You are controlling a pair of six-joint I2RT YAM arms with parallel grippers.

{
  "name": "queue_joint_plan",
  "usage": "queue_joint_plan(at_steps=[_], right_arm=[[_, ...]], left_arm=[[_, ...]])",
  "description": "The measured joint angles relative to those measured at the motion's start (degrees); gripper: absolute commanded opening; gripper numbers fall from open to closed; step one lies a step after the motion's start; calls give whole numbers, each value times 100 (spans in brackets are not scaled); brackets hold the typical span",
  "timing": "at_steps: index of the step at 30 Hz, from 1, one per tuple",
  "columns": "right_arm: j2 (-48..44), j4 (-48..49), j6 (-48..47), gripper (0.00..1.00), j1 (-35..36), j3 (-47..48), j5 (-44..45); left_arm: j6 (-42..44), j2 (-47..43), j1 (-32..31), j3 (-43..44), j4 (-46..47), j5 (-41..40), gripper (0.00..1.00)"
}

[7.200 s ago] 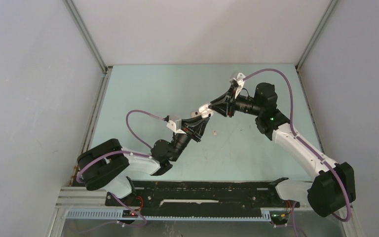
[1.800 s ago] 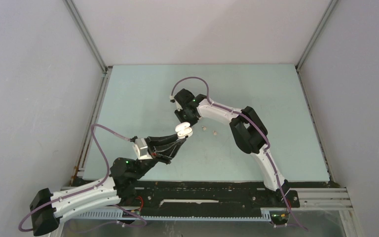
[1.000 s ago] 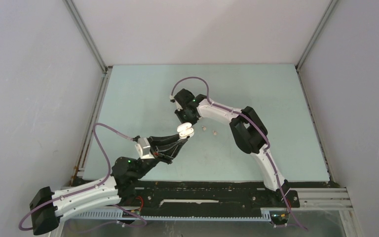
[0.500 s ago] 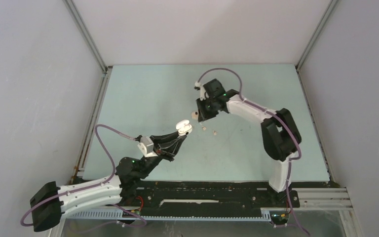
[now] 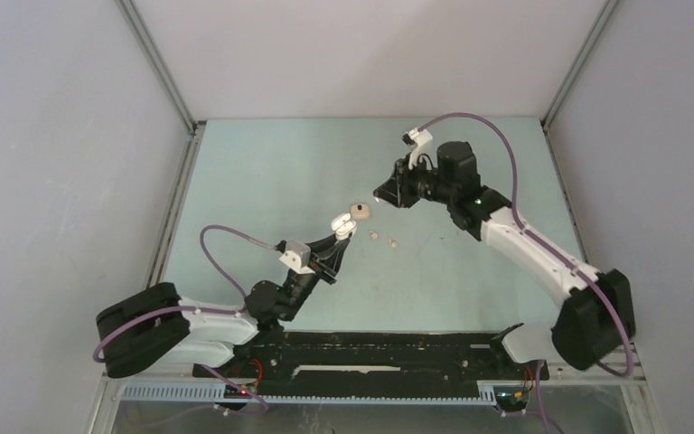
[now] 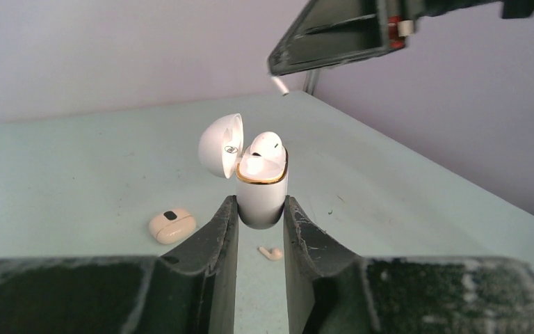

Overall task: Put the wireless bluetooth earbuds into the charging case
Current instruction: Pick up the earbud from the center of the board, then place the earbud in the charging case.

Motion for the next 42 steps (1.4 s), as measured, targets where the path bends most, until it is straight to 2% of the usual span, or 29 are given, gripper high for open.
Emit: queue_joint_plan(at_steps=[6, 18, 42], right_arm=[[-986, 1003, 2, 0, 131, -684, -380], [-1019, 1930, 129, 0, 730, -793, -673], [-922, 2210, -350, 0, 1156, -804, -188]], left_arm=[[2, 507, 0, 369, 472, -66, 0], [-153, 929, 0, 824, 671, -46, 0], [-911, 855, 0, 1198, 673, -160, 0]])
